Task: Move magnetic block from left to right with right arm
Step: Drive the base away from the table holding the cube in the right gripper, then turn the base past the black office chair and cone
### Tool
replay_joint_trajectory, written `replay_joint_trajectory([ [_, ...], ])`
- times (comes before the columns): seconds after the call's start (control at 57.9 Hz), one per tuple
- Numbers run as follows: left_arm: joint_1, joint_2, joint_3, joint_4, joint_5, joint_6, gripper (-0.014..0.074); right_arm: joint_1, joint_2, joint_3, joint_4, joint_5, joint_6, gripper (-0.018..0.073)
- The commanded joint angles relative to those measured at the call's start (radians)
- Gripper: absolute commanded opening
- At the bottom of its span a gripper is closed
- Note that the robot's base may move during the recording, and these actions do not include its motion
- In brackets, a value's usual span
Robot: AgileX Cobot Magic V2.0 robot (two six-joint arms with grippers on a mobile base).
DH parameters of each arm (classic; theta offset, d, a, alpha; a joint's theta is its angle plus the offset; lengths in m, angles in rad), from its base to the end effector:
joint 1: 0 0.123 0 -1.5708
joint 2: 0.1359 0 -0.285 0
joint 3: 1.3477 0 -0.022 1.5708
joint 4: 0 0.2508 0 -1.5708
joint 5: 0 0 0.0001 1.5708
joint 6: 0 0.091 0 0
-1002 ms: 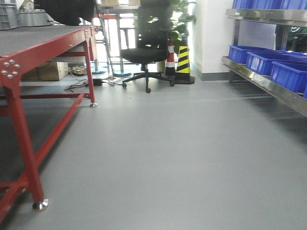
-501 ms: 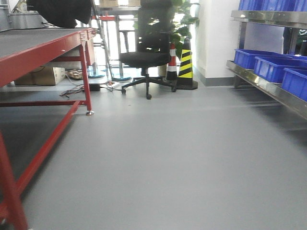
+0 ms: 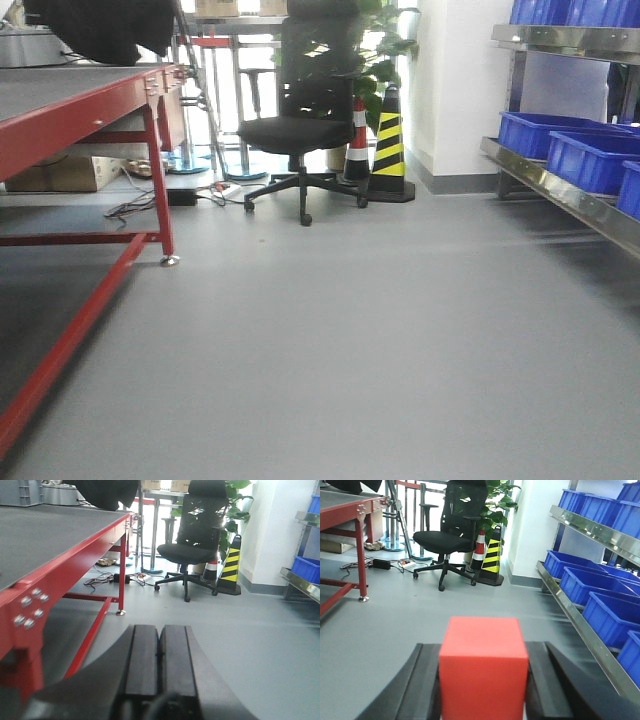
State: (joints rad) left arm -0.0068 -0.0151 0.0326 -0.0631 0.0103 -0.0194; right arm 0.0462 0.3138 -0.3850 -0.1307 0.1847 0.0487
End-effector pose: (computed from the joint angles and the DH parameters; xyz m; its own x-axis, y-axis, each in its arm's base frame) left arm 0.0566 -0.0005 0.2021 0.0586 -0.0828 -0.9948 0.0123 0.9965 -0.0822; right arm 0.0785 0.0014 0.3058 -0.0229 -0.0808 -0.9965 -0.0242 0.9965 -0.0803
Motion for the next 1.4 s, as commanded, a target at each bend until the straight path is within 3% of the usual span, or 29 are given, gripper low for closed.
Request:
replay_joint_trajectory([
  [0.0,-0.007,-0.01,0.008,-0.007,-0.09,-0.004,-0.0117,-0.006,0.007,-0.028,-0.014,-0.086,-0.006,0.0253],
  [1.382,-0.007,-0.01,0.008,-0.007,-0.09,-0.004,-0.0117,-0.006,0.007,-0.028,-0.014,-0.086,-0.006,0.0253],
])
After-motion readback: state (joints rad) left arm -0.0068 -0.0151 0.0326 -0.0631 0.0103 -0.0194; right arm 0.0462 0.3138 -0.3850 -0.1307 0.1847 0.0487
